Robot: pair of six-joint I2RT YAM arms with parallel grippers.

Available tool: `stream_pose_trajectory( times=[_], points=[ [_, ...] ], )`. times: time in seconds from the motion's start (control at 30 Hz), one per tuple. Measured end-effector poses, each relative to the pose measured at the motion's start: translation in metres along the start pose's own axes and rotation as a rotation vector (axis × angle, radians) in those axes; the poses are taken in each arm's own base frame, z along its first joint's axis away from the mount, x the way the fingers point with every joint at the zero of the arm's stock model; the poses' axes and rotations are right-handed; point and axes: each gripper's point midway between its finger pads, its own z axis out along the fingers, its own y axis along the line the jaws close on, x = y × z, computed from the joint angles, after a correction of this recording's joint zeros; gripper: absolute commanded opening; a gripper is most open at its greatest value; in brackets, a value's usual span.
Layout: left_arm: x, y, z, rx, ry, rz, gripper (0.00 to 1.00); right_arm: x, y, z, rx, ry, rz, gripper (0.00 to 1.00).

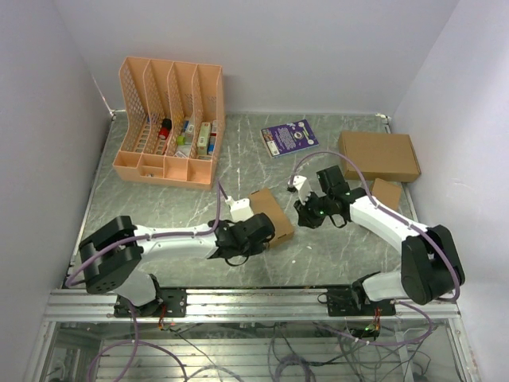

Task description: Fold the paper box

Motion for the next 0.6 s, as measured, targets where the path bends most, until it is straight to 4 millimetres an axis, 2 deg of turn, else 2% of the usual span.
stream_pose_trajectory(
  times=[0.03, 0.17, 0.27, 0.3, 0.37, 0.4, 0.47, 0.6],
  points=[
    [0.001, 0.002, -0.002, 0.009, 0.004, 0.020, 0.15, -0.001, -0.002, -0.002, 0.006, -0.006, 0.004, 0.20],
    [0.001, 0.003, -0.014, 0.086, 0.012, 0.085, 0.40, -0.007, -0.010, -0.011, 0.025, -0.046, 0.019, 0.20],
    [-0.005, -0.002, -0.028, 0.178, -0.009, 0.105, 0.47, -0.022, -0.016, -0.023, 0.038, -0.103, 0.015, 0.27],
    [-0.009, -0.006, -0.033, 0.214, -0.019, 0.105, 0.47, -0.029, -0.018, -0.027, 0.040, -0.124, 0.009, 0.34],
    [-0.021, -0.015, -0.043, 0.278, -0.042, 0.098, 0.47, -0.043, -0.019, -0.035, 0.040, -0.168, -0.007, 0.64],
    [-0.030, -0.019, -0.046, 0.302, -0.057, 0.090, 0.46, -0.055, -0.020, -0.040, 0.034, -0.199, -0.023, 0.68],
    [-0.050, -0.023, -0.049, 0.329, -0.091, 0.072, 0.42, -0.070, -0.020, -0.046, 0.018, -0.236, -0.034, 0.66],
    [-0.082, -0.012, -0.044, 0.302, -0.135, 0.060, 0.22, -0.100, -0.023, -0.047, -0.061, -0.266, -0.056, 0.47]
  ],
)
